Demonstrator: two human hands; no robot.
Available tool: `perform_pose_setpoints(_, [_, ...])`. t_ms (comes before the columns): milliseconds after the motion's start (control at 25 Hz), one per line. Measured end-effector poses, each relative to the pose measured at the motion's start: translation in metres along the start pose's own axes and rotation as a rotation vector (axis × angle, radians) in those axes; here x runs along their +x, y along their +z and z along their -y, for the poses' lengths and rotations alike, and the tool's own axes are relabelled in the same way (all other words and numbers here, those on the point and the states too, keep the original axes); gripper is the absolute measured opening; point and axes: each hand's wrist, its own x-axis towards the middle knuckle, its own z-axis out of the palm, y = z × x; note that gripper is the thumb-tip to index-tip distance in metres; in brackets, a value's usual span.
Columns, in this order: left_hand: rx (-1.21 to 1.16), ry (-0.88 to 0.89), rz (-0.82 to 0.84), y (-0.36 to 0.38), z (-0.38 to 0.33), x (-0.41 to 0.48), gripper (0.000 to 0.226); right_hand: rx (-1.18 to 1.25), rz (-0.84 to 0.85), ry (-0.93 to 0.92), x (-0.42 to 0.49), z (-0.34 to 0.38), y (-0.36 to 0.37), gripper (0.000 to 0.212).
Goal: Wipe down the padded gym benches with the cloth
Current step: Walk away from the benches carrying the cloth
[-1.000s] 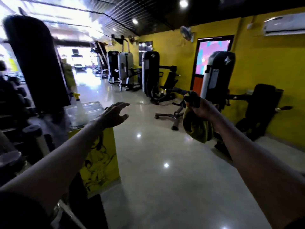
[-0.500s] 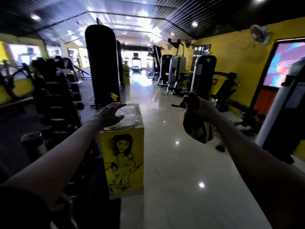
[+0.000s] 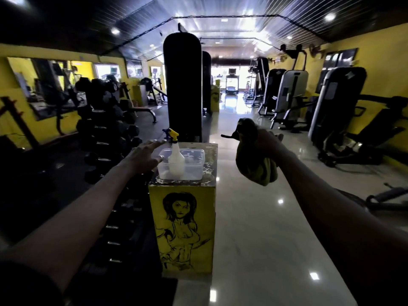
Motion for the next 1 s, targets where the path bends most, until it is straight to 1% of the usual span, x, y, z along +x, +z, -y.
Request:
perform_pose_setpoints(160, [0.081,-0.061,-0.004,0.011,0.013,0.041,0.065,0.036,0.110,-0.088,0.058,-0.003,0.031,0.038])
perform_pose_setpoints(280, [0.092,-0.096,-0.002,0.026,0.044,0.083,0.065,0.072,0.129,-0.123,0.114,-0.011,0.066,0.037])
perform_pose_setpoints(440, [0.077,-0.122,-0.044,0.041,0.076,0.142,0.065,0.113,0.172,-0.181,0.189,-0.012,0.116,0.042])
perform_pose_setpoints(600, [0.072,-0.192,-0.016,0.061,0.113,0.188,0.065,0.157,0.204,-0.222,0.255,-0.014,0.158,0.050])
perform_pose_setpoints(720, [0.046,-0.231,0.010,0.081,0.130,0.217,0.062,0.152,0.247,-0.179,0.298,-0.021,0.196,0.054])
perform_pose_setpoints(840, [0.024,-0.255,0.009,0.104,0.143,0.235,0.061,0.186,0.297,-0.177,0.331,-0.032,0.241,0.055])
perform_pose_setpoints(1000, [0.023,-0.337,0.026,0.127,0.162,0.255,0.056,0.223,0.379,-0.166,0.364,-0.049,0.303,0.043])
